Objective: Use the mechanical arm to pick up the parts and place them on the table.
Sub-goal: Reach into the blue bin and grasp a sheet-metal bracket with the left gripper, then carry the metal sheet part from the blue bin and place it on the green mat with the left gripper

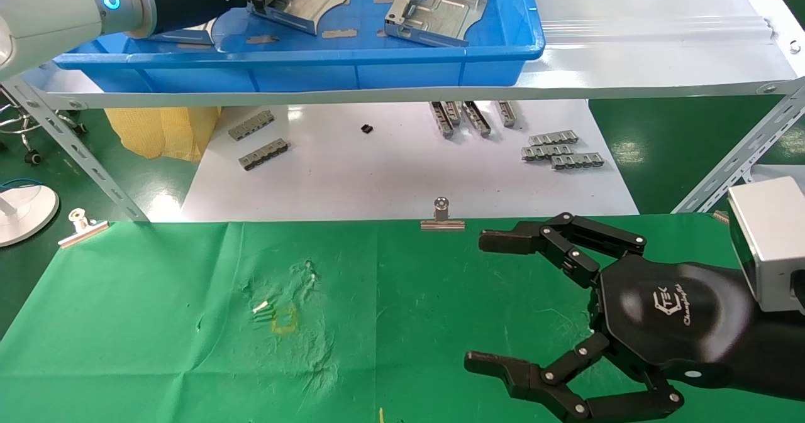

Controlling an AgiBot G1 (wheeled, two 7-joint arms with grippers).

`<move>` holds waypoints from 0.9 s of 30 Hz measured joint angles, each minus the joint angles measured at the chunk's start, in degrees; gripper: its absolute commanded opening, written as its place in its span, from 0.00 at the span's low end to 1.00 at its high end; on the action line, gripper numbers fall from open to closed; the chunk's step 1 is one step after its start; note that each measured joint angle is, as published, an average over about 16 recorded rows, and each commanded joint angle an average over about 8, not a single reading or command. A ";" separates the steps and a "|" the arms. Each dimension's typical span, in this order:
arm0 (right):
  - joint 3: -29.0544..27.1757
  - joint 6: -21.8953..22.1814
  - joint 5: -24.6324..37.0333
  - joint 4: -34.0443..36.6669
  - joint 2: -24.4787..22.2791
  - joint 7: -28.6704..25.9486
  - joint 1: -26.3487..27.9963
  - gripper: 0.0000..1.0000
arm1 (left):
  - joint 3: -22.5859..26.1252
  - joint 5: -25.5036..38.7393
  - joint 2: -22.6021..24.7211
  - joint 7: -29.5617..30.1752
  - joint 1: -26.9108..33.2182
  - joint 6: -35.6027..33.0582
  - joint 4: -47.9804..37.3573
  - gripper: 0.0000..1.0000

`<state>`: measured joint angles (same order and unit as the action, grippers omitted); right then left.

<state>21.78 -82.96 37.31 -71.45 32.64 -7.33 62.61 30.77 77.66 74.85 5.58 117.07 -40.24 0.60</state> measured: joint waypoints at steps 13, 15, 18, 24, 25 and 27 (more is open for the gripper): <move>0.00 0.00 0.00 0.00 0.00 0.00 0.00 1.00 | -2.80 -4.56 -4.65 -5.80 1.02 -16.59 5.14 0.00; 0.00 0.00 0.00 0.00 0.00 0.00 0.00 1.00 | -3.20 -5.37 -5.84 -7.35 1.00 -21.41 6.01 0.00; 0.00 0.00 0.00 0.00 0.00 0.00 0.00 1.00 | -3.66 -6.41 -7.78 -9.87 0.83 -29.26 7.15 0.00; 0.00 0.00 0.00 0.00 0.00 0.00 0.00 1.00 | -3.54 -8.01 -11.92 -15.40 -0.61 -43.23 10.17 0.00; 0.00 0.00 0.00 0.00 0.00 0.00 0.00 1.00 | -3.29 -8.27 -12.65 -16.29 -1.09 -44.88 10.96 0.00; 0.00 0.00 0.00 0.00 0.00 0.00 0.00 1.00 | -2.57 -8.81 -14.14 -18.00 -2.23 -47.45 12.86 0.00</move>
<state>21.78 -82.96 37.31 -71.45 32.64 -7.33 62.61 28.20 68.84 60.71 -12.42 114.83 -87.69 13.46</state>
